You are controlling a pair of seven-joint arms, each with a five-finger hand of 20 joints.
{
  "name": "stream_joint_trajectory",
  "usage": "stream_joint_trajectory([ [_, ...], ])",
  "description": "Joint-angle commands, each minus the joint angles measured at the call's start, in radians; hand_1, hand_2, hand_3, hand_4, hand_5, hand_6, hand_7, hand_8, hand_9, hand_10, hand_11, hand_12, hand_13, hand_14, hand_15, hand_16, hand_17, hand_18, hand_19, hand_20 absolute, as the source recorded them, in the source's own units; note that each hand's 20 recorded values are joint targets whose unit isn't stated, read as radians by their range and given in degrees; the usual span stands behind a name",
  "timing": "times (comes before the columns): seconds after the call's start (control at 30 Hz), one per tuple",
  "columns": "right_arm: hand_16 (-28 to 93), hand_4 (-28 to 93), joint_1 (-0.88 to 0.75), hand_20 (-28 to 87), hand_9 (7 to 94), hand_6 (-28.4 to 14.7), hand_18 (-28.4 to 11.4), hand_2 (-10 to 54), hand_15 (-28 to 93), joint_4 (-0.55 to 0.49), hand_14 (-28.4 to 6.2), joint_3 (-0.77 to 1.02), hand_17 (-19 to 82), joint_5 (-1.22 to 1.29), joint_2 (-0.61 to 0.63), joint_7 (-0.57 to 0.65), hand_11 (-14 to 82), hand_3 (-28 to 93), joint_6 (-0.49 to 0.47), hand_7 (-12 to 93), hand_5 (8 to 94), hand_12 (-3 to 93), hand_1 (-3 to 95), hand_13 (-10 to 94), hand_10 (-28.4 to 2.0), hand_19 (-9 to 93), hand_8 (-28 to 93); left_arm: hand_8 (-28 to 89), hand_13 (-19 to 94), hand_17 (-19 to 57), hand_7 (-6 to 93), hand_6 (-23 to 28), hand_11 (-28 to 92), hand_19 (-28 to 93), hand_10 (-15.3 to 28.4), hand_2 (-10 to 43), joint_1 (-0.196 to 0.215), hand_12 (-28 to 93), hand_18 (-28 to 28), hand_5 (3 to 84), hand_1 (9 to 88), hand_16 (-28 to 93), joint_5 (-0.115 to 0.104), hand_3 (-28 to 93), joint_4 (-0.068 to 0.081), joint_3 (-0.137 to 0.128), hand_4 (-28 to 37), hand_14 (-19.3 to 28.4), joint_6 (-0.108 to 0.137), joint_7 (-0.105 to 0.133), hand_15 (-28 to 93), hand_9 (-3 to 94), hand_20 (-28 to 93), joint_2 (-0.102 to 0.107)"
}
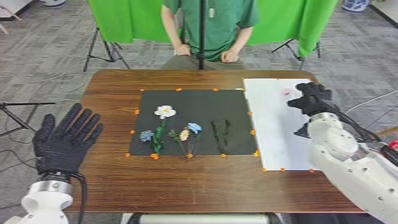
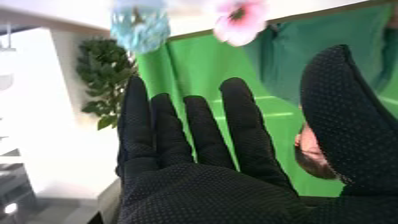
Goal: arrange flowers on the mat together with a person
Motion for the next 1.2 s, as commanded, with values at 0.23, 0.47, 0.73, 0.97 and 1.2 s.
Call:
stream_joint_trajectory([
  [0.23, 12, -22, 0.21, 7, 30.1, -4.3, -16.8, -1.7, 20, 0.106, -15.5, -0.105, 12, 0.111, 0.047, 0.081, 4.5, 78, -0.189, 14, 36.4, 12.7, 31.2, 25, -16.4, 51, -10, -9, 28, -6.3, 11.7, 7.6, 18, 36, 14.1, 17.4, 0.017, 9, 15.0, 44.4, 20.2, -6, -0.021, 72, 0.005, 0.017, -28.3, 15.3, 0.004, -0.005, 30, 39.0, 14, -0.006],
  [0.47, 12, -22, 0.204, 7, 33.6, -4.5, -17.7, -0.2, 22, 0.139, -15.1, -0.1, 15, 0.163, 0.033, 0.099, 6.3, 78, -0.297, 14, 38.3, 13.1, 30.1, 30, -16.9, 53, -11, -9, 28, -6.4, 11.8, 7.7, 18, 36, 14.0, 17.1, 0.007, 10, 15.1, 44.1, 20.2, -6, -0.082, 73, 0.013, 0.024, -28.3, 15.5, -0.026, -0.004, 31, 38.8, 14, 0.003],
  [0.73, 13, -24, 0.185, 8, 38.4, -2.6, -17.4, -3.1, 28, 0.156, -12.5, -0.127, 20, 0.152, 0.036, 0.036, 8.9, 80, -0.278, 18, 40.3, 13.5, 37.5, 38, -14.8, 59, -12, -9, 28, -6.4, 11.8, 7.7, 18, 36, 14.0, 16.7, 0.001, 10, 15.0, 44.0, 20.9, -6, -0.086, 73, 0.018, 0.03, -28.3, 15.5, -0.022, -0.018, 32, 38.9, 14, 0.007],
  [0.97, 19, -28, 0.174, 17, 56.8, 0.9, -17.4, -4.1, 43, 0.157, -8.8, -0.169, 23, 0.1, 0.033, 0.037, 22.8, 79, -0.178, 25, 51.4, 18.8, 46.0, 52, -12.0, 69, -16, -9, 28, -6.4, 11.8, 7.8, 18, 36, 14.1, 16.7, -0.006, 10, 15.0, 44.0, 21.2, -6, -0.076, 73, 0.02, 0.034, -28.3, 15.4, -0.023, -0.028, 32, 38.8, 14, 0.005],
  [1.2, 29, -28, 0.153, 23, 70.5, 1.6, -17.0, -1.6, 40, 0.135, -6.1, -0.158, 24, 0.063, 0.039, 0.038, 21.3, 64, -0.105, 47, 58.5, 32.8, 53.2, 59, -9.8, 66, -5, -9, 28, -6.7, 11.6, 8.3, 19, 36, 14.8, 16.7, -0.001, 10, 15.2, 43.6, 21.2, -6, -0.077, 73, 0.02, 0.027, -28.3, 15.4, -0.019, -0.03, 32, 38.1, 14, 0.005],
])
